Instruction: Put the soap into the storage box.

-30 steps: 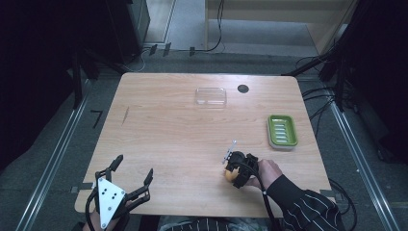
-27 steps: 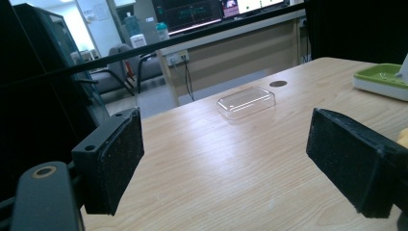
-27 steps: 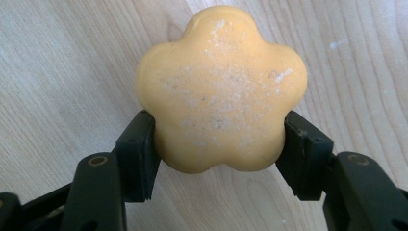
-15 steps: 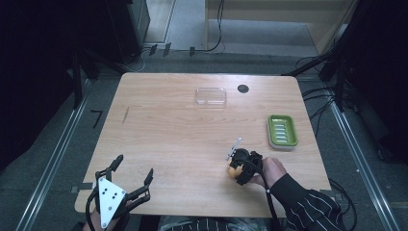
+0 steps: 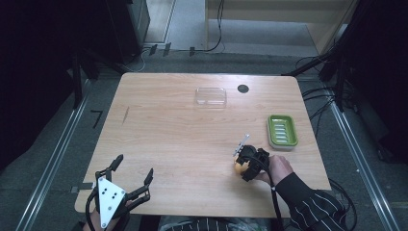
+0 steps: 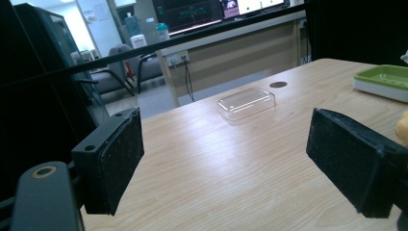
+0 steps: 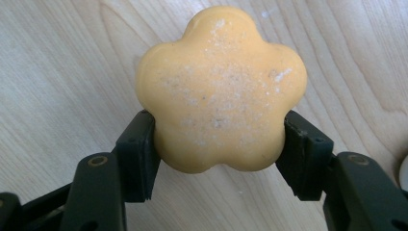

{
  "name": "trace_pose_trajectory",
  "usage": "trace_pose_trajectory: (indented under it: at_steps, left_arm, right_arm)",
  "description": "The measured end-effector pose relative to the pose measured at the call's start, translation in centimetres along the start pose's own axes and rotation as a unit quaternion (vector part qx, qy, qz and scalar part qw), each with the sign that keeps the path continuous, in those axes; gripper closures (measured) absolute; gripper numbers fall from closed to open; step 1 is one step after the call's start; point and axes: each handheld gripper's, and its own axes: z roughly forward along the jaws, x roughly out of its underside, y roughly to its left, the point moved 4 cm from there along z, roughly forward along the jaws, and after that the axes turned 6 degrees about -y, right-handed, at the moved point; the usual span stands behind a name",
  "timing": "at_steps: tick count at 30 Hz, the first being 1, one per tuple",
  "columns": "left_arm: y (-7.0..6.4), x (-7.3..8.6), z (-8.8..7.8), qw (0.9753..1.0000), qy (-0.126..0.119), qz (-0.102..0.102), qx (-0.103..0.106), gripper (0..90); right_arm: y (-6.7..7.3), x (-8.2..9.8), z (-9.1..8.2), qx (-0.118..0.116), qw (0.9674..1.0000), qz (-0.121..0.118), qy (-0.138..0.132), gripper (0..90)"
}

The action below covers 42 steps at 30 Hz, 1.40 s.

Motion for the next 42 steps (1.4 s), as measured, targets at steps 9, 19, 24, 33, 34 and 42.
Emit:
trace_pose_trajectory:
  at_steps: [9, 19, 24, 33, 34, 42]
  left_arm:
    - [0.0, 0.0, 0.0, 1.0000, -0.001, -0.001, 0.000, 13.0]
    - [0.0, 0.0, 0.0, 1.0000, -0.002, -0.001, 0.001, 13.0]
    - [0.0, 0.0, 0.0, 1.0000, -0.002, -0.001, 0.001, 13.0]
    - [0.0, 0.0, 0.0, 1.0000, -0.001, -0.002, 0.001, 13.0]
    - [0.0, 0.0, -0.1, 1.0000, -0.001, -0.002, 0.000, 13.0]
    - [0.0, 0.0, 0.0, 1.0000, -0.002, -0.002, 0.000, 13.0]
  right_arm:
    - [-0.8, 0.3, -0.2, 0.012, 0.9999, 0.011, 0.001, 40.3]
    - [-2.0, 0.7, -0.5, 0.026, 0.9994, 0.025, -0.002, 40.3]
    - [-2.6, 0.9, -0.8, 0.033, 0.9989, 0.034, -0.003, 40.3]
    - [-4.0, 1.4, -1.0, 0.042, 0.9978, 0.050, -0.010, 40.3]
    - [-4.1, 1.4, -1.0, 0.044, 0.9977, 0.051, -0.008, 40.3]
    - [-4.9, 1.7, -1.1, 0.051, 0.9969, 0.059, -0.011, 40.3]
